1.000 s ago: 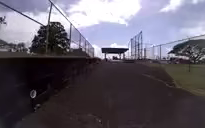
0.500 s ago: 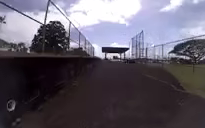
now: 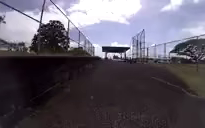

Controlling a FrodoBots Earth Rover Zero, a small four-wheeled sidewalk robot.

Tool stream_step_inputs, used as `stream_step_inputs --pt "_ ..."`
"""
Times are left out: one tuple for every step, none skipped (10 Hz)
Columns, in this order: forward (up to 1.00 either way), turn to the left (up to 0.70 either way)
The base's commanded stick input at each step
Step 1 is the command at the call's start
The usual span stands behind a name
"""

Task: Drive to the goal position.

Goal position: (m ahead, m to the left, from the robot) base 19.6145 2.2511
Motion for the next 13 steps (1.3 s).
stream_step_inputs --pt "0.70 0.01" --pt "0.70 -0.01" --pt "0.70 -0.02" --pt "0.70 -0.15" --pt "0.70 -0.23" --pt "0.70 -0.30" --pt "0.70 -0.15" --pt "0.70 -0.08" --pt "0.70 -0.08" --pt "0.70 -0.08" --pt "0.70 -0.08" --pt "0.70 -0.07" --pt "0.70 -0.08"
